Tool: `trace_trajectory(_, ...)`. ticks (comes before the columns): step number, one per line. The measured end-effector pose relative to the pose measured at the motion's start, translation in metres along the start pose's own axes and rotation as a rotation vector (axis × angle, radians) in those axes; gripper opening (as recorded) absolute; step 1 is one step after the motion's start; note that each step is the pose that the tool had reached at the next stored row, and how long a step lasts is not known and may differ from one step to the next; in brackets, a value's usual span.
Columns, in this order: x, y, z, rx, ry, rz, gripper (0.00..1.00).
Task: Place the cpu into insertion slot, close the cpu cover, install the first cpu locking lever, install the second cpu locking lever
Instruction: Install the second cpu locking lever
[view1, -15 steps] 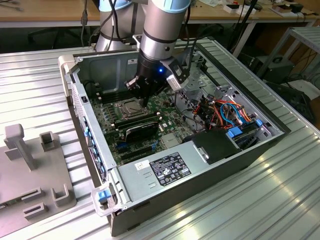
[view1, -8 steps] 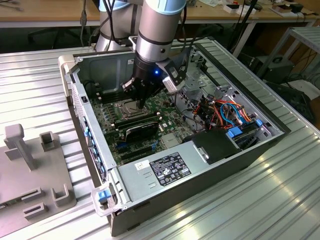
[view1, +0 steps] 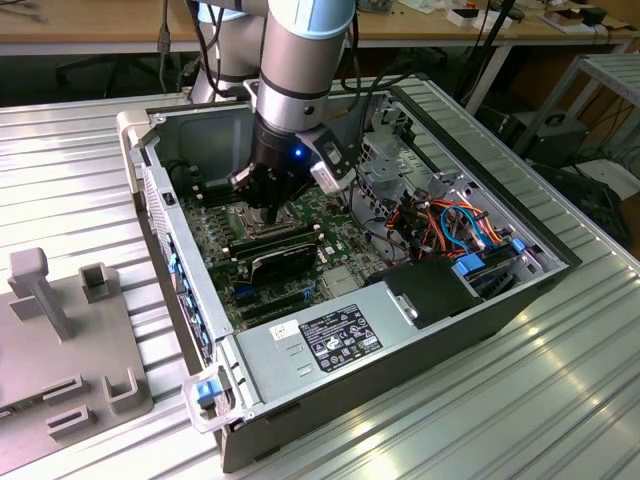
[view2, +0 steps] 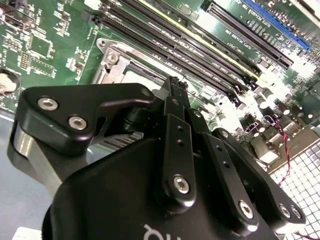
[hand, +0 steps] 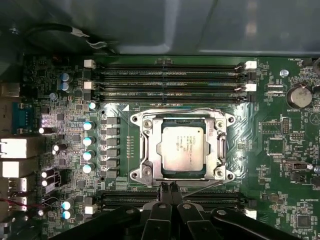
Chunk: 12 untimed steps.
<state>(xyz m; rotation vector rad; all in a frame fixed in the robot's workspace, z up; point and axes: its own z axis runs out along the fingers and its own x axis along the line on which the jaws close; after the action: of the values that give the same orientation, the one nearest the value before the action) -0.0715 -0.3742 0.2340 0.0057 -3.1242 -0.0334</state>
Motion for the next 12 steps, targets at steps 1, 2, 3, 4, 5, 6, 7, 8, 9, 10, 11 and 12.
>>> trace_trajectory(1,0.0000,0.0000,0.0000,0.0001,0.0001,0.000,0.11)
trace_trajectory(2,0.0000,0.0000,-0.0001,0.0002,0.0001,0.000,0.11)
trace_trajectory(3,-0.0003,0.0000,-0.0006,0.0004,0.0008,0.000,0.11)
trace_trajectory(4,-0.0008,0.0001,-0.0018,0.0007,0.0017,0.000,0.11)
trace_trajectory(5,-0.0013,0.0001,-0.0033,0.0011,0.0028,0.000,0.11)
trace_trajectory(6,-0.0019,0.0001,-0.0055,0.0014,0.0041,0.000,0.11)
trace_trajectory(7,-0.0024,0.0001,-0.0063,0.0014,0.0049,0.000,0.11)
trace_trajectory(8,-0.0031,0.0002,-0.0065,0.0015,0.0055,0.000,0.11)
trace_trajectory(9,-0.0043,0.0001,-0.0065,0.0015,0.0059,0.000,0.11)
trace_trajectory(10,-0.0054,0.0001,-0.0066,0.0017,0.0061,0.000,0.11)
trace_trajectory(11,-0.0068,0.0001,-0.0066,0.0018,0.0063,0.000,0.11)
trace_trajectory(12,-0.0075,0.0001,-0.0066,0.0017,0.0063,0.000,0.11)
